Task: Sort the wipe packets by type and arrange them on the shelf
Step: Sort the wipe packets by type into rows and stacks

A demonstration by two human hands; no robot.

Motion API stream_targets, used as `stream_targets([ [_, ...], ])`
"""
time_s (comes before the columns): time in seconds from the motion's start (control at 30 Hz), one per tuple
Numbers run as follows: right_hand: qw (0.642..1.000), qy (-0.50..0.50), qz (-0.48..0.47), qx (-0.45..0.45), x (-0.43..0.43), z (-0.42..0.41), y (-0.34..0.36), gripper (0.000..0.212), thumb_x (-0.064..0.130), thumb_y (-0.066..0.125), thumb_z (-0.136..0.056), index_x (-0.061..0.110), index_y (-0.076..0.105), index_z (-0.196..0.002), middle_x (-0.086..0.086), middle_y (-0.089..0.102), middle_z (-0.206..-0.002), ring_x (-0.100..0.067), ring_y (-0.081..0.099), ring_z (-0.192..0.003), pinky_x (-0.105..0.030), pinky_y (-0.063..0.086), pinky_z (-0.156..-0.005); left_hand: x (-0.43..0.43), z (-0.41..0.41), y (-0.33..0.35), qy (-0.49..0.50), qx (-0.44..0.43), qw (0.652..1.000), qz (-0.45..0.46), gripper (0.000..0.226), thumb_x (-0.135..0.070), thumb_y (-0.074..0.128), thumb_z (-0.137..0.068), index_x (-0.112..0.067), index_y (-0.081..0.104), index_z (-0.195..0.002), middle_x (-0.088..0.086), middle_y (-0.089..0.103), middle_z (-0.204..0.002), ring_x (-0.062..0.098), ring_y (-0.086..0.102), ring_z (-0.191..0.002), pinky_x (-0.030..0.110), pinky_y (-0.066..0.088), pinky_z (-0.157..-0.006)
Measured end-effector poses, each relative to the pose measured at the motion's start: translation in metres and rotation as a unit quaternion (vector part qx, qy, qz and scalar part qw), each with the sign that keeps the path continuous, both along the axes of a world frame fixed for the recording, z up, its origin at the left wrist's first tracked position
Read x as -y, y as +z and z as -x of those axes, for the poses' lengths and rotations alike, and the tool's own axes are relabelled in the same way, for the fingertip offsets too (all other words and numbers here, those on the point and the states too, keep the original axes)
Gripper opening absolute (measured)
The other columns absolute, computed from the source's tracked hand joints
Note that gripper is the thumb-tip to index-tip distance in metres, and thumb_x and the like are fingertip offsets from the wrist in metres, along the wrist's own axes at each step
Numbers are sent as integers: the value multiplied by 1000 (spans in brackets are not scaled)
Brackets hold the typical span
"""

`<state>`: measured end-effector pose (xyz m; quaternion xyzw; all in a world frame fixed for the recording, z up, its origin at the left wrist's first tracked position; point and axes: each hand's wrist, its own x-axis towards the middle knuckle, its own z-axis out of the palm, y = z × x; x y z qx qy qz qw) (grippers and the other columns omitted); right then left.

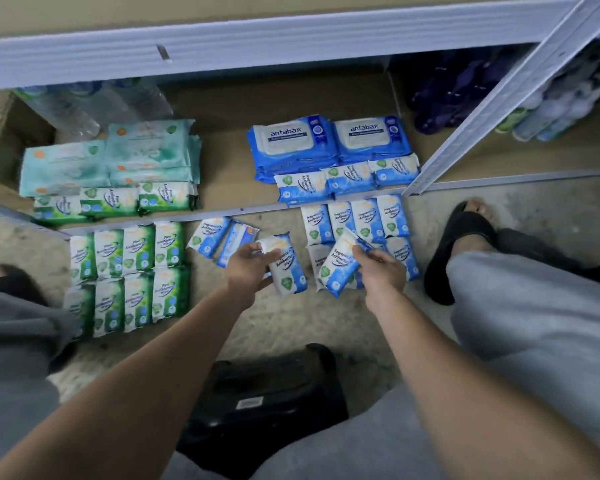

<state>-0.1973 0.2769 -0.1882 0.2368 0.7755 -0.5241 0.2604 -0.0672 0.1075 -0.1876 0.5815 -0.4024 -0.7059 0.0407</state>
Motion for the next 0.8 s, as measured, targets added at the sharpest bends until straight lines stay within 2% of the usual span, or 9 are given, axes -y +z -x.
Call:
stream_targets([
  [0.1,997,45,-51,-30,2,25,-15,21,27,82,-83,12,72,-94,-4,74,-97,-19,66,-84,-26,51,-71,2,23,-15,-20,26,999,4,25,-8,77,-86,-17,56,-97,3,67,-90,16,65,-71,30,53,-59],
  [0.2,986,110,-108,-62,5,52,-31,26,26,79,-85,6,74,-101,-2,73,-97,-15,63,-85,-14,43,-64,2,49,-28,-50,33,998,3,25,-5,72,-90,-18,51,-85,4,63,-84,15,62,-68,23,51,-46],
  [0.27,975,155,-139,-73,9,67,-39,27,27,78,-86,5,75,-102,-4,73,-97,-16,63,-86,-18,41,-69,2,65,-36,-67,48,997,4,23,-5,70,-92,-17,52,-83,4,62,-83,16,60,-67,20,50,-42],
  [0.43,943,272,-163,-97,28,101,-67,30,28,73,-90,-2,69,-89,-13,73,-86,-28,68,-83,-34,50,-70,6,107,-68,-72,64,995,-22,17,-6,73,-90,-13,60,-100,10,63,-88,25,60,-76,32,55,-58],
  [0.53,928,309,-160,-133,35,113,-76,24,23,72,-92,7,70,-110,-12,73,-102,-29,67,-94,-40,55,-80,8,126,-88,-79,49,995,-21,31,-4,72,-90,-3,60,-119,8,68,-98,24,67,-86,35,62,-74],
  [0.57,912,336,-177,-158,34,115,-79,31,23,72,-91,12,67,-120,-11,72,-110,-30,66,-99,-42,56,-83,9,129,-96,-106,63,992,15,41,-6,75,-88,-5,59,-125,6,69,-104,24,68,-92,40,61,-81],
  [0.63,857,416,-231,-198,28,115,-85,45,21,74,-90,14,61,-132,-10,66,-125,-34,60,-109,-45,54,-87,8,129,-104,-200,118,965,121,58,-15,83,-80,-13,56,-132,-3,68,-113,21,69,-97,36,58,-81],
  [0.73,762,526,-305,-225,11,104,-91,49,19,75,-85,18,61,-133,-6,58,-136,-34,50,-119,-43,46,-94,2,118,-109,-308,145,916,214,84,-17,87,-72,-22,44,-144,-4,63,-131,18,69,-97,33,56,-77],
  [0.8,722,565,-331,-225,4,94,-95,55,18,77,-81,21,60,-133,-2,50,-146,-32,45,-127,-44,42,-99,-5,108,-110,-370,131,882,259,98,-17,88,-69,-27,34,-151,-3,56,-135,20,66,-101,36,58,-81],
])
